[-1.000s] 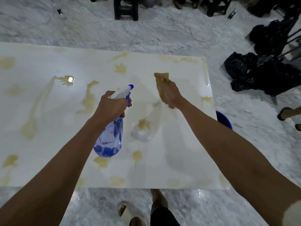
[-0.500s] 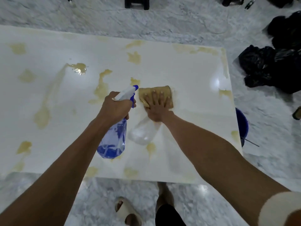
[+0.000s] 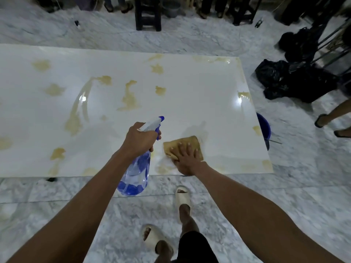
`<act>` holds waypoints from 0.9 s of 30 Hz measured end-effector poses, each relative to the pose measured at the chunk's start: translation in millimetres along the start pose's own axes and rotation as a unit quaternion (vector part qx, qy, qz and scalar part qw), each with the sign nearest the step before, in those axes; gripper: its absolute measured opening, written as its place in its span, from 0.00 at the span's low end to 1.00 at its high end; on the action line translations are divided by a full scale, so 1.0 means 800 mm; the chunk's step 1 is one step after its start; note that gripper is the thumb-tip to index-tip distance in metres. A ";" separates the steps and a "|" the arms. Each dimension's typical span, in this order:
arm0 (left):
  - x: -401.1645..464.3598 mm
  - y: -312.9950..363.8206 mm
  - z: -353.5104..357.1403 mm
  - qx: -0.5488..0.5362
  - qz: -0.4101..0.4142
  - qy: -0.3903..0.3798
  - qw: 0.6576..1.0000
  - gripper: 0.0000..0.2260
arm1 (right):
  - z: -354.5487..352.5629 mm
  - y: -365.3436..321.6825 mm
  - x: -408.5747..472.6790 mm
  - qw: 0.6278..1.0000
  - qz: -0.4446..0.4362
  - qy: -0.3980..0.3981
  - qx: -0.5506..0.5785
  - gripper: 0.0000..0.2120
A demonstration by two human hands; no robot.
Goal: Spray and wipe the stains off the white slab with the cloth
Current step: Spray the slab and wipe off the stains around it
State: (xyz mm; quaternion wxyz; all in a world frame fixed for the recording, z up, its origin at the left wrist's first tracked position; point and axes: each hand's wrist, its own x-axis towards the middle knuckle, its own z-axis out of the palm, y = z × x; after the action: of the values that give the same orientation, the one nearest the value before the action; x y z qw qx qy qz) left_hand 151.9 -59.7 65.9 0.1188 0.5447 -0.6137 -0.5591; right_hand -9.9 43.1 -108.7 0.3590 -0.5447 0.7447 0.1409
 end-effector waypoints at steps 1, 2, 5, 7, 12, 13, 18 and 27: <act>-0.005 0.001 -0.004 -0.001 0.005 0.000 1.000 0.09 | 0.003 0.005 0.000 1.000 0.003 -0.027 0.012 0.28; -0.009 0.003 -0.008 -0.002 0.010 0.001 1.000 0.09 | 0.002 0.006 -0.002 0.999 -0.006 -0.038 0.036 0.28; -0.012 0.017 -0.025 -0.004 0.030 0.006 1.000 0.10 | -0.045 0.005 -0.032 0.949 -0.026 0.025 0.313 0.22; -0.009 0.031 -0.036 -0.011 0.045 0.014 0.999 0.12 | -0.094 0.007 -0.042 0.872 -0.020 0.095 0.479 0.16; 0.031 0.067 -0.056 -0.025 0.046 0.019 0.998 0.12 | -0.208 0.008 -0.008 0.663 -0.043 0.161 0.730 0.17; 0.045 0.073 -0.060 -0.027 0.043 0.018 0.999 0.11 | -0.230 0.005 0.007 0.658 -0.046 0.166 0.733 0.17; 0.144 0.104 -0.081 -0.046 0.044 0.020 0.998 0.08 | -0.339 -0.022 0.120 0.726 -0.040 0.214 0.652 0.18; 0.323 0.099 -0.121 -0.071 0.069 0.049 0.994 0.14 | -0.444 -0.053 0.383 0.966 -0.001 0.254 0.045 0.23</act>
State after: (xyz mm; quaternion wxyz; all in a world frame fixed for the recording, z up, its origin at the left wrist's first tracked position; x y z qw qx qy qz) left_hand 84.6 -338.5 44.5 0.2251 0.5178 -0.6018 -0.5649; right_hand -152.1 -403.4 -62.1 0.1823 -0.5470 0.8162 -0.0362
